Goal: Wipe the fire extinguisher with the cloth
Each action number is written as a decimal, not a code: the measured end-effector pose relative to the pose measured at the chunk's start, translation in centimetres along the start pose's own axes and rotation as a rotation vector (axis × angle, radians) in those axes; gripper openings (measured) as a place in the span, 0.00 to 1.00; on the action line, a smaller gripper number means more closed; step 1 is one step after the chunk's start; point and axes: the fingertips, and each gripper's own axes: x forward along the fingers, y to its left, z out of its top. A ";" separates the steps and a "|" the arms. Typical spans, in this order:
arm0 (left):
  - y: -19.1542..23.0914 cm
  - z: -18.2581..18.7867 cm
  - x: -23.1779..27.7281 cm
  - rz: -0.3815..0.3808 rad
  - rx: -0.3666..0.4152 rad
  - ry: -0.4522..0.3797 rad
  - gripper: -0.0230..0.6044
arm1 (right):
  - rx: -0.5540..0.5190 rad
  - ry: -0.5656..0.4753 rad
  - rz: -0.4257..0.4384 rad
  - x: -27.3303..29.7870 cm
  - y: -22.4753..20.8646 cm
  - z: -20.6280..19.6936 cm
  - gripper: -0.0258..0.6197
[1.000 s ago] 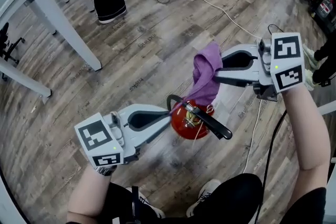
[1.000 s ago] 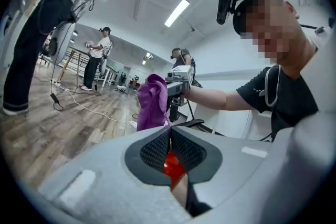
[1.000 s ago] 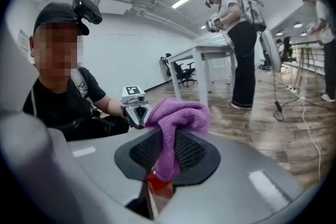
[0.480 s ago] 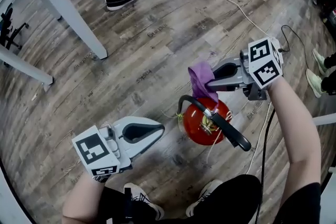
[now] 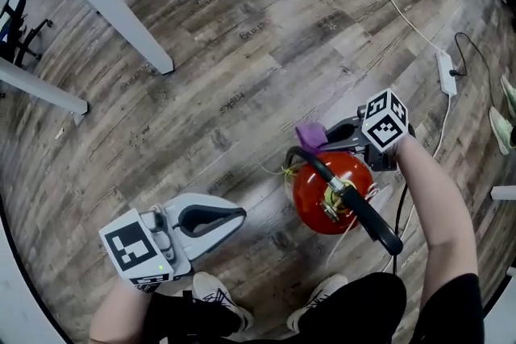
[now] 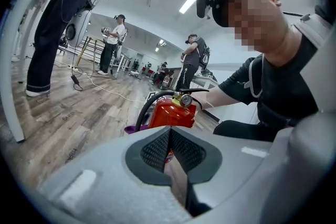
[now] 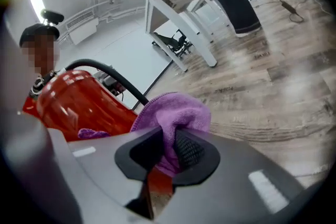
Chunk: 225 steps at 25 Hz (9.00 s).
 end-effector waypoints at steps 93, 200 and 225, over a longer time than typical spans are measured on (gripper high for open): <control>-0.3 0.0 5.4 -0.133 -0.163 -0.117 0.04 | -0.116 -0.819 -0.444 -15.2 23.1 2.1 0.13; 2.5 0.6 4.5 -0.066 -0.212 -0.188 0.04 | -0.526 0.312 -0.024 -8.8 26.9 5.7 0.13; -4.0 14.6 3.9 -0.116 0.093 -0.341 0.63 | -0.345 -0.504 -0.234 -13.7 26.9 16.6 0.13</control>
